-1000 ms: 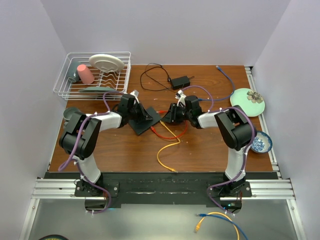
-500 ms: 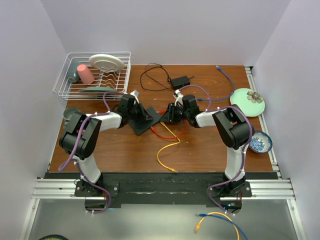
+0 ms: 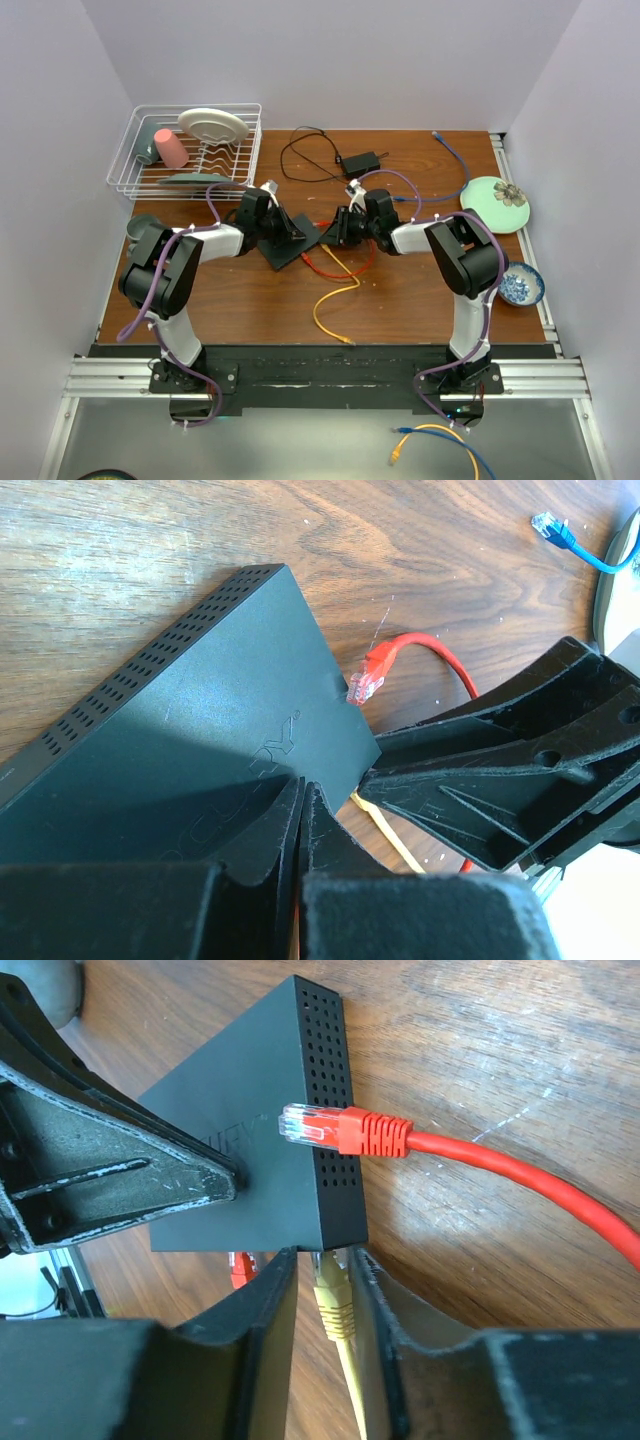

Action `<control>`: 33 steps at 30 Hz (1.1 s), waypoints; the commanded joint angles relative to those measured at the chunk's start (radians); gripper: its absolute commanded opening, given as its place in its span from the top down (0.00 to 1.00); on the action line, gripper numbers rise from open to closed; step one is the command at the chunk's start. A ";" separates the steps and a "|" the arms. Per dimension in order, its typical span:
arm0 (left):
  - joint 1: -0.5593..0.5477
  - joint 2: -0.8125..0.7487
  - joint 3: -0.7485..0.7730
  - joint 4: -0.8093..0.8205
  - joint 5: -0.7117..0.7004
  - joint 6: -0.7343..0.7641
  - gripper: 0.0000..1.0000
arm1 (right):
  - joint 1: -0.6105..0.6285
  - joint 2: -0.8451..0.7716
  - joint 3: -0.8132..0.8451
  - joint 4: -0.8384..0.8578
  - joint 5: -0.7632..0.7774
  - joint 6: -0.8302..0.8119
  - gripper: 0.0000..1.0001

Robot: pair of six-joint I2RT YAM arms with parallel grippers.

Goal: Pull the plug from the switch port

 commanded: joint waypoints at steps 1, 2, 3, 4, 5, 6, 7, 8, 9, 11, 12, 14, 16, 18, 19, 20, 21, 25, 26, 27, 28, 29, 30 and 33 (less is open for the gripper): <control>-0.008 0.037 -0.033 -0.076 -0.023 0.016 1.00 | 0.006 0.022 -0.009 -0.034 0.005 -0.012 0.63; -0.008 0.037 -0.033 -0.076 -0.023 0.016 1.00 | 0.003 0.019 -0.013 -0.035 0.006 -0.014 0.62; -0.008 0.035 -0.033 -0.076 -0.023 0.018 1.00 | 0.003 0.016 -0.013 -0.035 0.005 -0.015 0.61; -0.008 0.035 -0.033 -0.078 -0.025 0.018 1.00 | 0.003 0.016 -0.013 -0.047 0.005 -0.018 0.61; -0.008 0.035 -0.033 -0.078 -0.025 0.016 1.00 | 0.003 0.016 -0.013 -0.049 0.005 -0.018 0.61; -0.008 0.035 -0.033 -0.078 -0.023 0.016 1.00 | 0.003 0.013 -0.014 -0.052 0.005 -0.021 0.61; -0.008 0.035 -0.033 -0.078 -0.023 0.016 1.00 | 0.002 0.010 -0.016 -0.052 0.006 -0.021 0.61; -0.008 0.034 -0.035 -0.078 -0.023 0.016 1.00 | 0.003 0.010 -0.020 -0.054 0.008 -0.021 0.61; -0.008 0.034 -0.033 -0.078 -0.023 0.016 1.00 | 0.003 0.008 -0.023 -0.054 0.008 -0.023 0.61; -0.008 0.035 -0.035 -0.078 -0.025 0.018 1.00 | 0.003 0.003 -0.032 -0.052 0.012 -0.023 0.62; -0.008 0.035 -0.037 -0.078 -0.023 0.018 1.00 | 0.002 0.002 -0.036 -0.051 0.012 -0.021 0.63; -0.008 0.035 -0.037 -0.078 -0.023 0.018 1.00 | 0.002 0.002 -0.045 -0.047 0.012 -0.023 0.64; -0.008 0.037 -0.035 -0.078 -0.022 0.019 1.00 | 0.000 -0.001 -0.049 -0.046 0.012 -0.021 0.65; -0.008 0.037 -0.035 -0.076 -0.022 0.018 1.00 | -0.002 -0.006 -0.052 -0.049 0.015 -0.021 0.65; -0.008 0.037 -0.035 -0.076 -0.020 0.018 1.00 | -0.002 -0.006 -0.051 -0.054 0.015 -0.023 0.66; -0.008 0.037 -0.035 -0.076 -0.022 0.018 1.00 | -0.003 -0.007 -0.048 -0.060 0.018 -0.029 0.66; -0.008 0.037 -0.035 -0.076 -0.022 0.019 1.00 | -0.002 -0.007 -0.045 -0.064 0.021 -0.030 0.67; -0.008 0.037 -0.035 -0.076 -0.022 0.018 1.00 | -0.003 -0.003 -0.034 -0.086 0.037 -0.038 0.69; -0.008 0.035 -0.037 -0.076 -0.022 0.018 1.00 | -0.002 -0.003 -0.033 -0.092 0.044 -0.040 0.70; -0.008 0.037 -0.037 -0.076 -0.022 0.018 1.00 | -0.002 -0.001 -0.029 -0.095 0.048 -0.040 0.72; -0.008 0.035 -0.038 -0.076 -0.022 0.018 1.00 | -0.002 -0.001 -0.028 -0.095 0.049 -0.037 0.72; -0.008 0.037 -0.038 -0.075 -0.022 0.018 1.00 | -0.003 -0.001 -0.026 -0.097 0.049 -0.038 0.73; -0.008 0.038 -0.038 -0.075 -0.022 0.018 1.00 | -0.003 0.002 -0.025 -0.097 0.051 -0.037 0.74; -0.008 0.038 -0.038 -0.072 -0.022 0.015 1.00 | 0.000 0.003 -0.017 -0.097 0.052 -0.026 0.77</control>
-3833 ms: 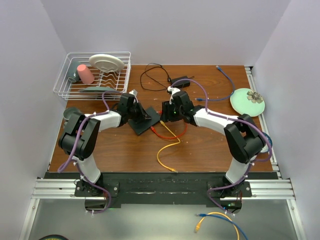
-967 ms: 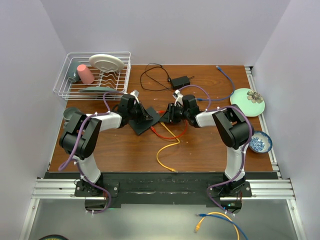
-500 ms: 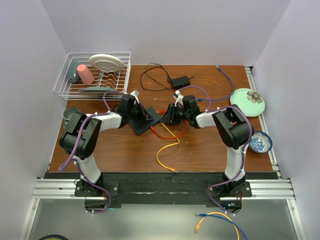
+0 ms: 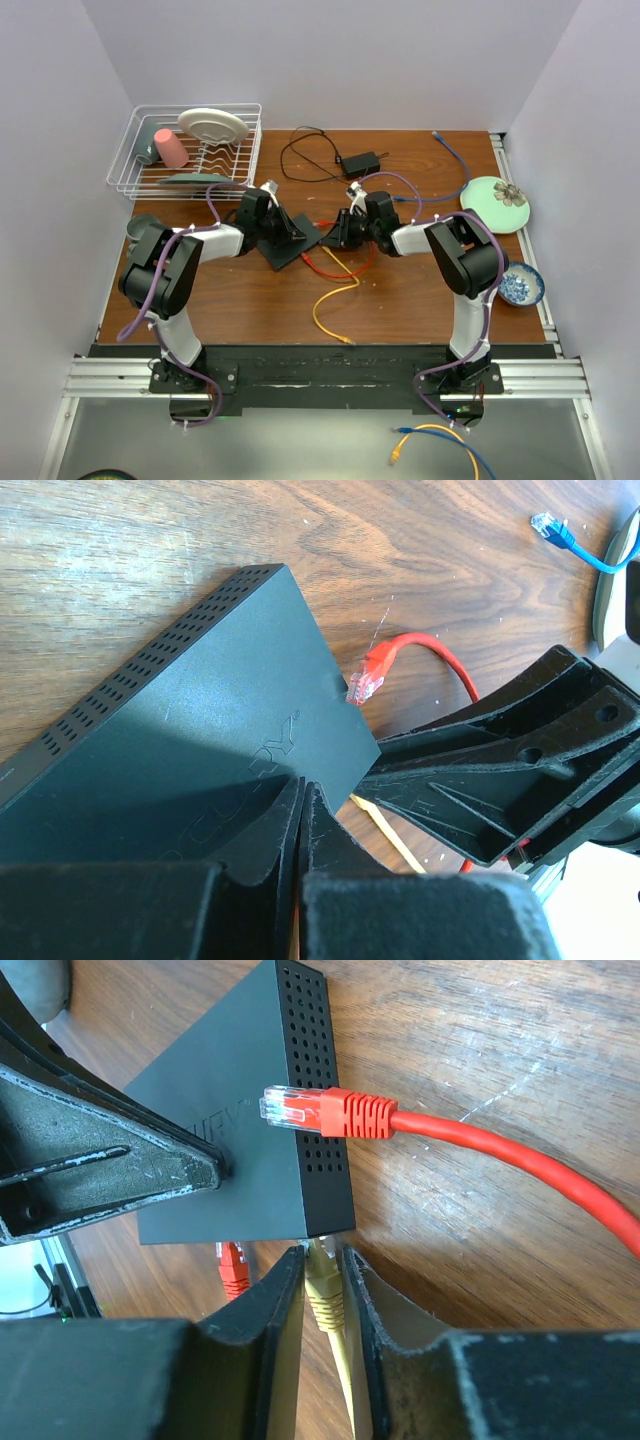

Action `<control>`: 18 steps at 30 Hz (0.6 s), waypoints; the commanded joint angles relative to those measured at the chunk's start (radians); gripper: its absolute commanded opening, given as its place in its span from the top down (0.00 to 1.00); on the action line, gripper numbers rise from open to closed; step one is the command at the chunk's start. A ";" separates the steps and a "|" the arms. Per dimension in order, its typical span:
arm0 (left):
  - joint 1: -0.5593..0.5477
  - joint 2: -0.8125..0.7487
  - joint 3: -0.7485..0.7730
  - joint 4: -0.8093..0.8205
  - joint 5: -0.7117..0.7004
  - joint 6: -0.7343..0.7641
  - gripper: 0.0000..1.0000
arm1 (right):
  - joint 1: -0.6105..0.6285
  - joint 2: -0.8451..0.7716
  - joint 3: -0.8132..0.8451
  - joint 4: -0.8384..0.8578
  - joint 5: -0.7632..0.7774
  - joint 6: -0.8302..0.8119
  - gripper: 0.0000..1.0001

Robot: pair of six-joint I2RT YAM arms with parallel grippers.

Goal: Pull the plug from the switch port

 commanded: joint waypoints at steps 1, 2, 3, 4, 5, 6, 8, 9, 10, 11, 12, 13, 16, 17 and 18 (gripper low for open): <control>-0.008 0.038 -0.038 -0.074 -0.021 0.015 1.00 | 0.003 -0.001 0.005 -0.101 0.049 -0.018 0.78; -0.008 0.037 -0.037 -0.074 -0.021 0.015 1.00 | 0.003 -0.001 0.006 -0.102 0.051 -0.016 0.80; -0.010 0.038 -0.037 -0.072 -0.022 0.015 1.00 | 0.006 -0.001 0.006 -0.100 0.051 -0.015 0.82; -0.010 0.038 -0.037 -0.072 -0.022 0.015 1.00 | 0.006 0.001 0.010 -0.103 0.053 -0.015 0.84; -0.010 0.038 -0.037 -0.072 -0.022 0.016 1.00 | 0.006 0.002 0.011 -0.105 0.053 -0.016 0.88; -0.011 0.038 -0.037 -0.072 -0.022 0.015 1.00 | 0.008 0.002 0.010 -0.105 0.053 -0.018 0.90; -0.011 0.040 -0.038 -0.072 -0.022 0.013 1.00 | 0.008 0.004 0.008 -0.109 0.051 -0.019 0.97; -0.011 0.041 -0.037 -0.072 -0.022 0.013 1.00 | 0.008 0.004 0.005 -0.108 0.051 -0.021 0.99; -0.011 0.040 -0.037 -0.072 -0.024 0.013 1.00 | 0.008 0.004 0.000 -0.108 0.051 -0.022 1.00; -0.011 0.040 -0.034 -0.071 -0.022 0.013 1.00 | 0.009 0.001 -0.001 -0.109 0.051 -0.024 1.00; -0.011 0.041 -0.032 -0.072 -0.022 0.012 1.00 | 0.008 0.001 -0.003 -0.108 0.048 -0.025 1.00; -0.011 0.040 -0.031 -0.072 -0.022 0.012 1.00 | 0.008 0.001 -0.004 -0.111 0.048 -0.025 1.00; -0.011 0.041 -0.031 -0.071 -0.022 0.006 1.00 | 0.009 -0.002 -0.006 -0.121 0.046 -0.030 1.00; -0.011 0.040 -0.032 -0.069 -0.022 0.004 1.00 | 0.009 -0.004 -0.009 -0.123 0.048 -0.030 1.00; -0.011 0.040 -0.031 -0.069 -0.021 0.003 1.00 | 0.008 -0.008 -0.010 -0.126 0.048 -0.033 1.00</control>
